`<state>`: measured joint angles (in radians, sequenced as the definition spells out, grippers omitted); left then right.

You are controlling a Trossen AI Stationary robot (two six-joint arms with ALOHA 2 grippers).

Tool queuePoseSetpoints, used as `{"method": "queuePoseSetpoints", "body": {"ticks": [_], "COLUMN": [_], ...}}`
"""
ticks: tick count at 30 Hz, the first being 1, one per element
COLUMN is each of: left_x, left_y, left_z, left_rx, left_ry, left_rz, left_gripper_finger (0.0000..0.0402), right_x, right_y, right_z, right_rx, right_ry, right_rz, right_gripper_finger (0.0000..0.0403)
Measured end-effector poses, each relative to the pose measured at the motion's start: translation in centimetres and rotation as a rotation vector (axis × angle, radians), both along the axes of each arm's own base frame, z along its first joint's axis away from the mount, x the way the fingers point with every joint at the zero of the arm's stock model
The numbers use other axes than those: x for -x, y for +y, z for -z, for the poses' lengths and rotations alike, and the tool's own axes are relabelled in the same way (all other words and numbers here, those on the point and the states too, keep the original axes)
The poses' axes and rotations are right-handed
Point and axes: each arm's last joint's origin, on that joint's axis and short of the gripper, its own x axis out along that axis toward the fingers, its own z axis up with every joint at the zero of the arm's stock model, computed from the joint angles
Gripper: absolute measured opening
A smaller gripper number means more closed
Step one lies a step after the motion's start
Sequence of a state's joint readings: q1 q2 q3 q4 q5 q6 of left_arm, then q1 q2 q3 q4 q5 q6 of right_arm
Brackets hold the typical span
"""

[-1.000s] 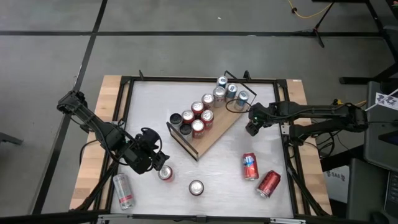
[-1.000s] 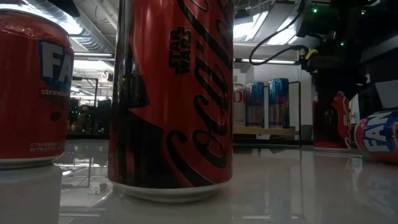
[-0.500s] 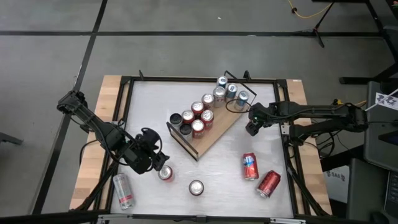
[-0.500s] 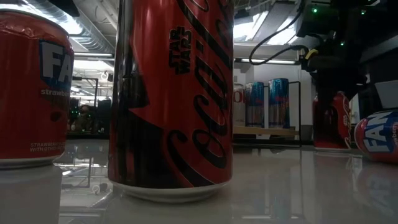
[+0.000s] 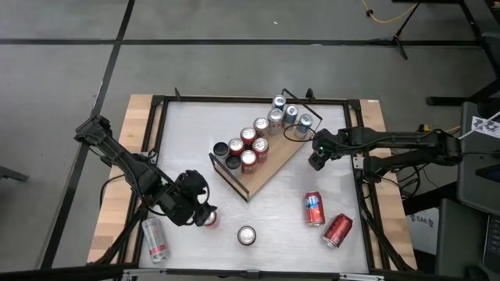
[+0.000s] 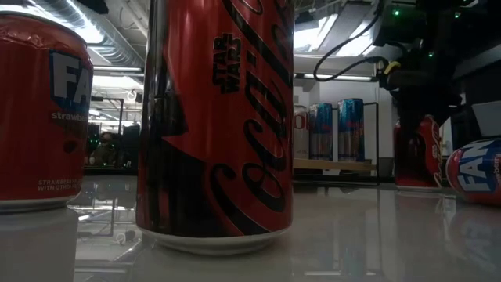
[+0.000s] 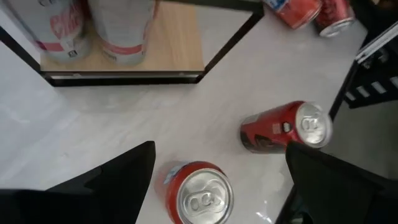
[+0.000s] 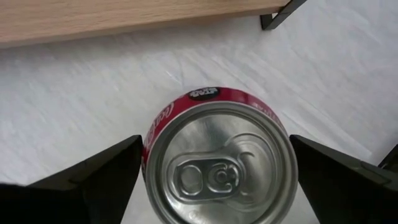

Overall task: Place canned beverage on shelf
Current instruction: Put the orange soda can on the shelf aligned with the other orange soda cans

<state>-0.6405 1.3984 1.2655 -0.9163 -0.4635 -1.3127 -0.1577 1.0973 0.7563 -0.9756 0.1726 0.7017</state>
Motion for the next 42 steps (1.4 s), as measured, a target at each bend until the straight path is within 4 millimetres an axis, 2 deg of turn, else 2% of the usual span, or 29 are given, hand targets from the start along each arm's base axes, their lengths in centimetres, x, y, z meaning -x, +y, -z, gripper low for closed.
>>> {"method": "queuePoseSetpoints", "body": {"ticks": [11, 35, 42], "left_x": [-1.0, -0.2, -0.6], "left_y": [-2.3, -3.6, -4.0], "left_z": [2.7, 2.6, 3.7], "left_rx": [-0.01, 0.009, -0.021], "left_ry": [0.09, 0.083, 0.121], "left_rz": [0.05, 0.105, 0.108], "left_gripper_finger": [0.0353, 0.0354, 0.0353], "right_x": [-0.1, -0.1, -0.1], "right_y": [0.0, 0.0, 0.0], "right_z": [0.0, 0.0, 0.0], "right_rx": [0.001, 0.0, 0.0], "right_ry": [-0.006, -0.006, -0.006], "right_rz": [0.0, -0.001, -0.001], "right_gripper_finger": [0.039, 0.039, 0.039]}}
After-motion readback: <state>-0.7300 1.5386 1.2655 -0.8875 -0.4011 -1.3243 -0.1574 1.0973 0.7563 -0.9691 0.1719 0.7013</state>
